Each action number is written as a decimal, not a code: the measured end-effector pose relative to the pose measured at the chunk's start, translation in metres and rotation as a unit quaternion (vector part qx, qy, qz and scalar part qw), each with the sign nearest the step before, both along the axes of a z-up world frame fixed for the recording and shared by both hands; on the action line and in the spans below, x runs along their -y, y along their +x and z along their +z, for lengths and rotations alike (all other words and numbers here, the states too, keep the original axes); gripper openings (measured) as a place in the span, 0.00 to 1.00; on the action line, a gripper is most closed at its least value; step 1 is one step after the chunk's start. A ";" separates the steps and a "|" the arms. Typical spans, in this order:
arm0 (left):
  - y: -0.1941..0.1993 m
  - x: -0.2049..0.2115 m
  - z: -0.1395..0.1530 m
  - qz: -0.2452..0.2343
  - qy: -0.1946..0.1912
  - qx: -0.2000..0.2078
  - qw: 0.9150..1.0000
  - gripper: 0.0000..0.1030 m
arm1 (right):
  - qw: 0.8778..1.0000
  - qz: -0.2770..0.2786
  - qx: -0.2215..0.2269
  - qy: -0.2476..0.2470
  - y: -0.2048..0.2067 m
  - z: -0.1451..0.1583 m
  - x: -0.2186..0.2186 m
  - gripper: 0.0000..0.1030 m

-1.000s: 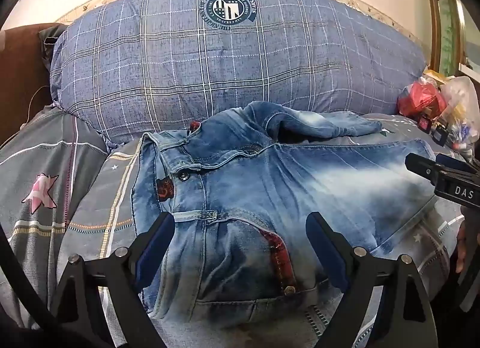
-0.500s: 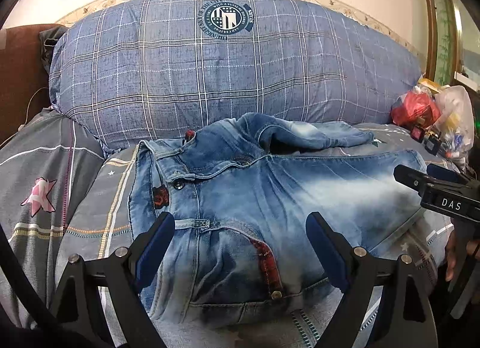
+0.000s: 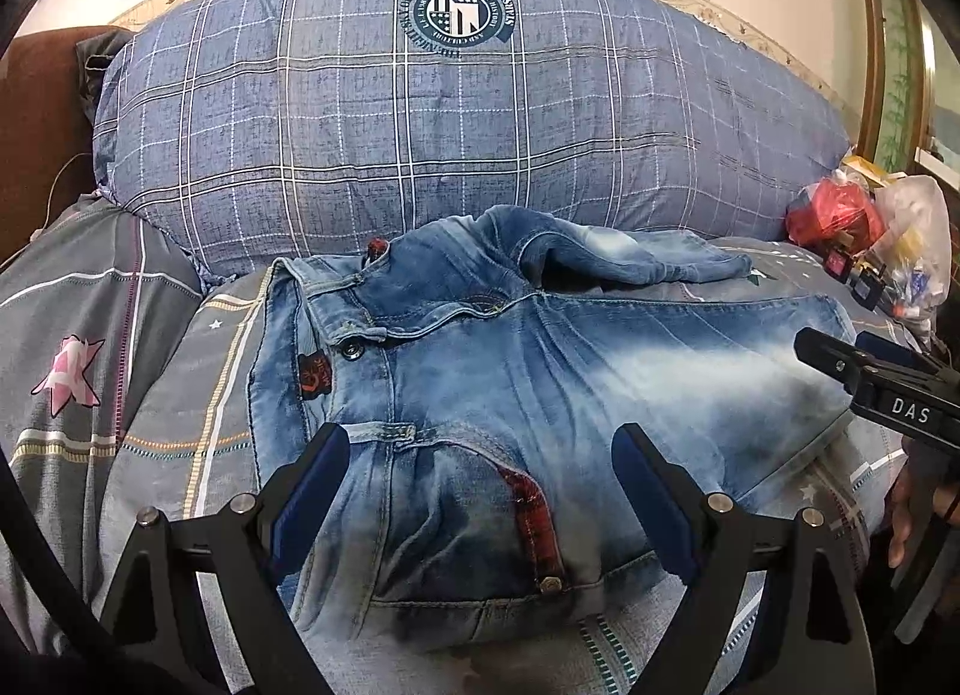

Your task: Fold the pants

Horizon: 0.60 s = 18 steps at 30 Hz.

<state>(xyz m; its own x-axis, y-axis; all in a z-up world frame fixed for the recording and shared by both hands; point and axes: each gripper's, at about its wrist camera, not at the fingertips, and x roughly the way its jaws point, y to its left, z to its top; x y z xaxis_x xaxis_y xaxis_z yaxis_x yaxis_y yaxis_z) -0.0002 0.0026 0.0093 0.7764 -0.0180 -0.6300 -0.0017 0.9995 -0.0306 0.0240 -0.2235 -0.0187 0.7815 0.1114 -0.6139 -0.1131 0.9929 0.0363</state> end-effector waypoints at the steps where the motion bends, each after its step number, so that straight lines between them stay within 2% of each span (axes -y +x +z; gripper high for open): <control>1: 0.000 -0.001 -0.001 0.002 0.000 -0.001 1.000 0.87 | 1.000 0.000 0.000 -0.001 -0.001 0.000 0.000 1.00; 18: 0.004 -0.011 -0.003 0.014 -0.007 -0.013 1.000 0.87 | 1.000 0.016 0.004 -0.005 -0.002 0.003 -0.013 1.00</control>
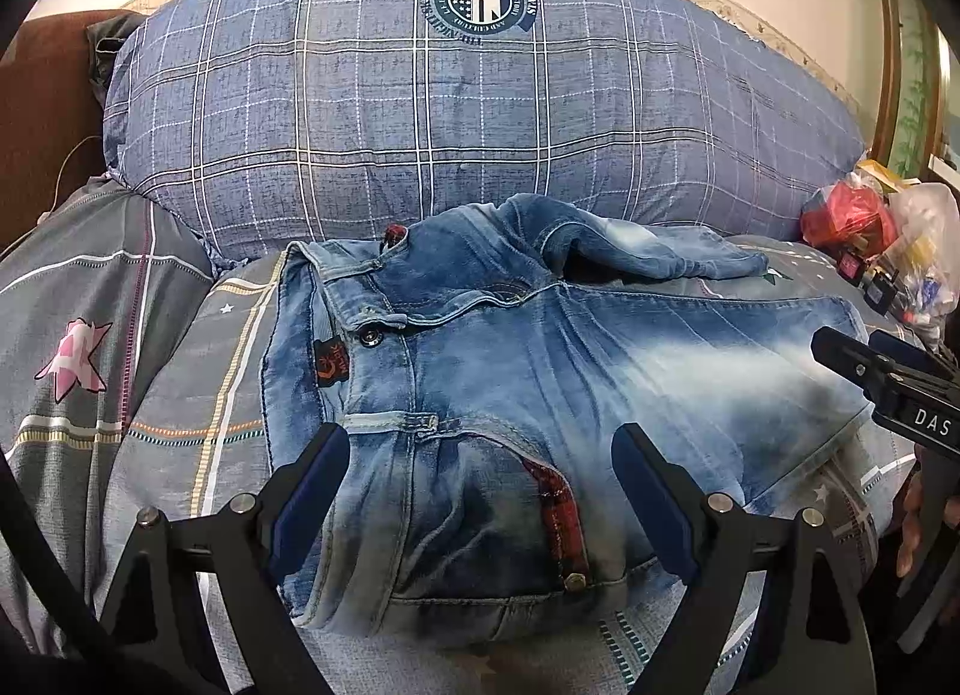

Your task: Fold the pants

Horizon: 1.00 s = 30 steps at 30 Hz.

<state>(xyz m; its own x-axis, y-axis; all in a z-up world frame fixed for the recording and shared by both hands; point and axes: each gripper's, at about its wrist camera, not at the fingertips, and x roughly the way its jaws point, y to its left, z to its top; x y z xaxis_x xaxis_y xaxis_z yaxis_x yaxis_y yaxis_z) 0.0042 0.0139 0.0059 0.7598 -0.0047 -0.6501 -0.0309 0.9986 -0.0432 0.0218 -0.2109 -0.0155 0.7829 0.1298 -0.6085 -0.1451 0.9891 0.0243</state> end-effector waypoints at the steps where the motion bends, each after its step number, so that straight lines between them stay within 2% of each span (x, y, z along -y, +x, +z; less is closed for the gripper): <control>1: 0.000 -0.001 0.000 0.000 -0.001 0.000 1.000 0.87 | 1.000 0.002 0.000 0.002 0.000 0.000 -0.001 1.00; 11: 0.004 -0.005 -0.006 0.003 0.004 -0.010 1.000 0.87 | 0.999 0.025 -0.015 0.028 0.000 0.012 -0.002 1.00; 17: 0.006 -0.008 -0.011 0.006 0.009 -0.015 1.000 0.87 | 0.999 0.045 -0.005 -0.002 0.005 0.026 -0.004 1.00; 23: 0.008 -0.006 -0.010 0.005 0.024 -0.009 1.000 0.87 | 0.998 0.052 -0.020 -0.008 0.016 0.017 -0.005 1.00; 30: 0.013 -0.006 -0.010 -0.001 0.020 -0.024 1.000 0.87 | 0.997 0.071 -0.033 -0.013 0.026 0.013 -0.011 1.00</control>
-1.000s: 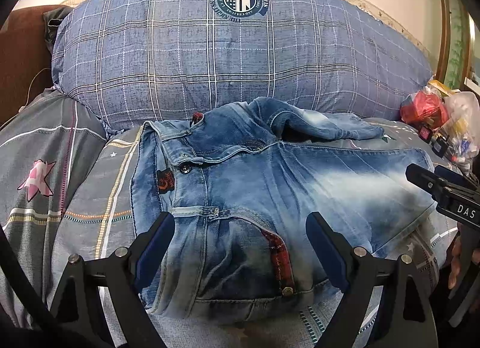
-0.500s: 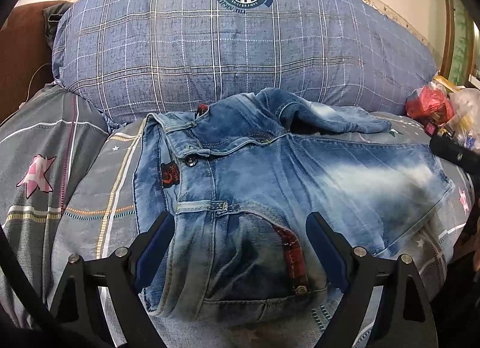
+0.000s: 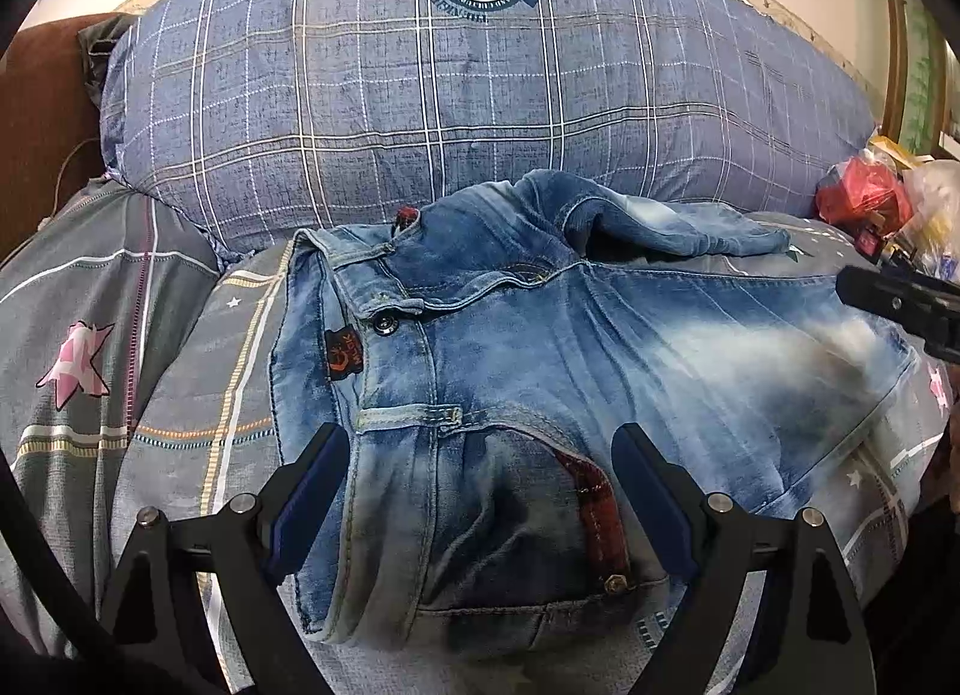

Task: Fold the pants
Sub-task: 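Grasp the jeans waistband with the left gripper while the right gripper grasps the hem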

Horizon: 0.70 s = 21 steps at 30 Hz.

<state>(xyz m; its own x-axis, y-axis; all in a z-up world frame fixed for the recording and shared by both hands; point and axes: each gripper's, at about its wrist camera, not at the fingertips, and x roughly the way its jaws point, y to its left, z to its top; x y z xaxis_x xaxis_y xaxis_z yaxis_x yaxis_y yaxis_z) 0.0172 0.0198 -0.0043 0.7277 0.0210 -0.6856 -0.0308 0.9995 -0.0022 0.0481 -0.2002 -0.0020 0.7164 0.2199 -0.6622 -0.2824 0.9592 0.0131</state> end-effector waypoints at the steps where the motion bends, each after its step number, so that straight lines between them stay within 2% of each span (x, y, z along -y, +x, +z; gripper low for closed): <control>1: 0.003 -0.001 0.003 -0.002 -0.005 -0.005 1.000 0.87 | 1.000 0.004 0.000 0.001 0.002 0.002 -0.001 1.00; 5: 0.022 -0.012 0.018 -0.015 -0.012 -0.013 1.000 0.87 | 1.000 0.011 0.002 0.005 0.020 0.010 -0.003 1.00; 9: 0.055 -0.037 0.025 -0.012 -0.004 -0.029 1.000 0.87 | 1.000 -0.005 0.000 0.018 0.040 0.009 0.004 1.00; 13: 0.090 -0.065 0.022 0.005 0.012 -0.042 0.999 0.87 | 0.998 -0.025 -0.036 0.047 0.059 -0.003 0.015 1.00; 21: 0.144 -0.087 0.008 0.003 -0.017 -0.067 0.998 0.87 | 0.994 -0.058 -0.065 0.064 0.084 -0.017 0.024 1.00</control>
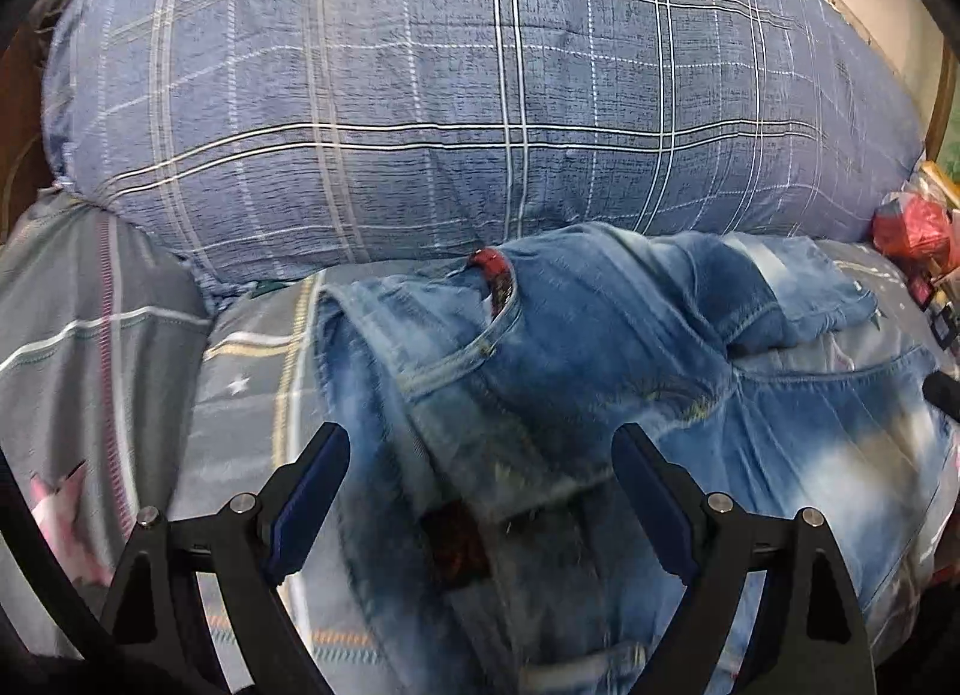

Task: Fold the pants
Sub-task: 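Grasp the jeans waistband with the left gripper while the right gripper grasps the hem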

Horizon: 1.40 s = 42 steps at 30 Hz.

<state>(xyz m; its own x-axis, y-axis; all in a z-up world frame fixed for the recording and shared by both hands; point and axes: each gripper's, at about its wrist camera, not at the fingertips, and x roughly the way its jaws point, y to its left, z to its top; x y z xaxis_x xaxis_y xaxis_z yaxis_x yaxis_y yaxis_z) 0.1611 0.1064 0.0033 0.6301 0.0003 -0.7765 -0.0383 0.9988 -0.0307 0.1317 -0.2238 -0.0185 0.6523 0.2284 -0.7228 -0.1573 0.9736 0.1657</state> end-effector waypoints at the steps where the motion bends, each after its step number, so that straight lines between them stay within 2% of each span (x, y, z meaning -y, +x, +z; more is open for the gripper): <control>1: 0.010 -0.001 -0.002 -0.002 0.000 -0.003 1.000 0.87 | 1.000 -0.004 0.001 -0.004 0.001 -0.001 0.000 1.00; 3: 0.024 -0.002 -0.007 -0.002 0.010 -0.012 1.000 0.87 | 1.000 -0.009 0.008 -0.018 0.000 -0.001 -0.001 1.00; 5: 0.038 -0.006 -0.014 0.015 0.040 -0.025 0.999 0.87 | 0.999 -0.009 0.015 -0.027 -0.002 0.000 -0.002 1.00; 7: 0.045 -0.014 -0.022 0.027 0.053 -0.031 0.998 0.87 | 0.999 -0.012 0.019 -0.036 -0.003 -0.001 -0.001 1.00; 10: 0.052 -0.026 -0.035 0.033 0.047 -0.051 0.997 0.87 | 0.999 -0.021 0.012 -0.041 0.000 -0.005 0.002 1.00; 14: 0.067 -0.034 -0.046 0.026 0.000 -0.067 0.997 0.87 | 0.999 -0.029 0.009 -0.023 0.003 -0.004 0.003 1.00; 18: 0.076 -0.024 -0.060 0.003 -0.008 -0.082 0.997 0.87 | 0.999 -0.023 0.012 -0.028 0.003 -0.004 -0.005 1.00; 20: 0.075 -0.024 -0.063 0.003 -0.016 -0.067 0.998 0.86 | 0.999 -0.020 0.013 -0.039 0.003 -0.006 -0.010 1.00; 21: 0.075 -0.023 -0.063 0.000 -0.019 -0.068 0.997 0.83 | 0.999 -0.019 0.014 -0.041 0.004 -0.006 -0.011 1.00; 23: 0.075 -0.022 -0.060 -0.014 -0.034 -0.061 0.997 0.60 | 0.999 -0.016 0.018 -0.045 0.004 -0.006 -0.013 1.00; 24: 0.074 -0.020 -0.059 -0.018 -0.042 -0.060 0.997 0.52 | 0.999 -0.015 0.019 -0.048 0.004 -0.007 -0.013 1.00; 25: 0.072 -0.016 -0.056 -0.020 -0.034 -0.056 0.998 0.45 | 0.998 -0.014 0.020 -0.053 0.004 -0.008 -0.014 1.00; 28: 0.063 -0.001 -0.050 -0.030 0.007 -0.038 0.999 0.34 | 0.998 -0.013 0.021 -0.061 0.003 -0.011 -0.014 1.00; 31: 0.054 0.003 -0.037 -0.029 0.008 -0.024 0.999 0.28 | 0.998 -0.013 0.019 -0.066 0.002 -0.013 -0.012 1.00; 34: 0.041 -0.007 -0.018 -0.025 -0.026 -0.008 0.999 0.25 | 0.998 -0.015 0.011 -0.066 0.001 -0.015 -0.005 1.00; 37: 0.029 -0.012 -0.005 -0.029 -0.047 0.000 0.998 0.21 | 0.999 -0.014 -0.019 -0.045 0.005 -0.018 0.005 1.00; 39: 0.031 -0.010 -0.006 -0.030 -0.054 0.000 0.998 0.21 | 0.999 -0.010 -0.028 -0.041 0.012 -0.014 0.011 1.00; 42: 0.036 -0.010 -0.011 -0.028 -0.060 -0.007 0.998 0.21 | 0.998 -0.002 -0.017 -0.068 0.032 0.000 0.017 1.00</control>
